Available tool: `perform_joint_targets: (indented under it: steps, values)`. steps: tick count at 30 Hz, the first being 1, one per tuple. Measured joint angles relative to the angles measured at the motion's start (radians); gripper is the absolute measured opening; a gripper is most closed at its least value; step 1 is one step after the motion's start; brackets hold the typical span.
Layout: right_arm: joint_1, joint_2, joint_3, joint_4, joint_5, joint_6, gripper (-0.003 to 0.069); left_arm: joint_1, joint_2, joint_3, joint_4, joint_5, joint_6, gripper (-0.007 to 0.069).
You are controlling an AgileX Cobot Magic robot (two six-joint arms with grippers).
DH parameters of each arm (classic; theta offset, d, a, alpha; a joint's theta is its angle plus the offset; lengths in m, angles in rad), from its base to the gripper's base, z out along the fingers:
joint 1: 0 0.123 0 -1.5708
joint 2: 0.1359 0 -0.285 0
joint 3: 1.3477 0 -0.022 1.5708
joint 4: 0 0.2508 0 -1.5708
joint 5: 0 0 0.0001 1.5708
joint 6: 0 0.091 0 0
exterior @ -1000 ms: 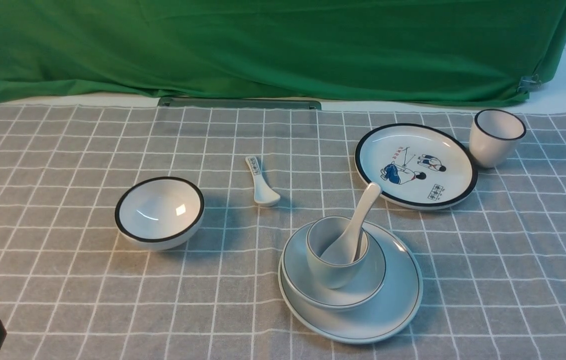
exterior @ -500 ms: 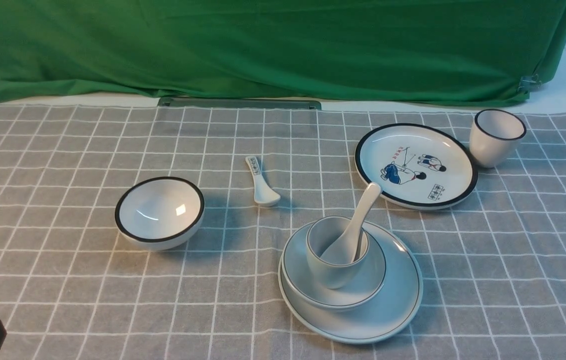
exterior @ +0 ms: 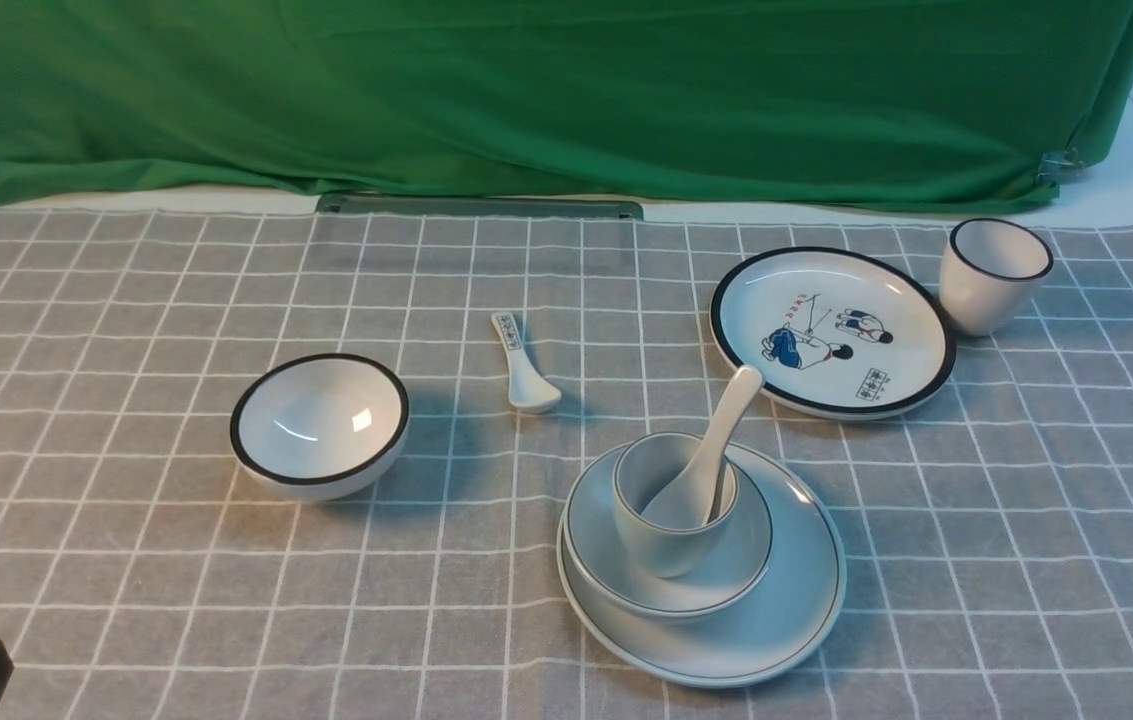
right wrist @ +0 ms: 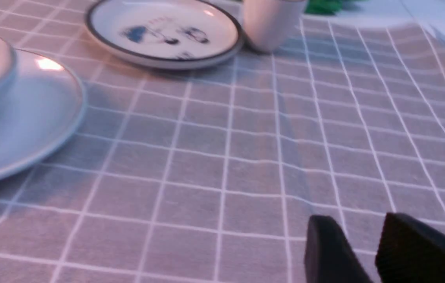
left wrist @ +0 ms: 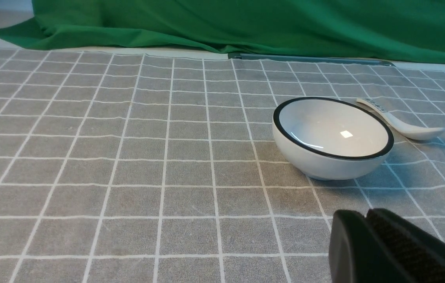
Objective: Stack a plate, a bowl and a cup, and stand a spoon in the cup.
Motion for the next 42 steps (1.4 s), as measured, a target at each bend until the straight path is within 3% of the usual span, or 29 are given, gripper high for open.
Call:
perform_joint_targets:
  steps: [42]
  values:
    - [-0.028,0.0,0.0,0.0,-0.003,0.005,0.0241,0.0,0.0,0.0,0.0,0.0,0.0,0.0017]
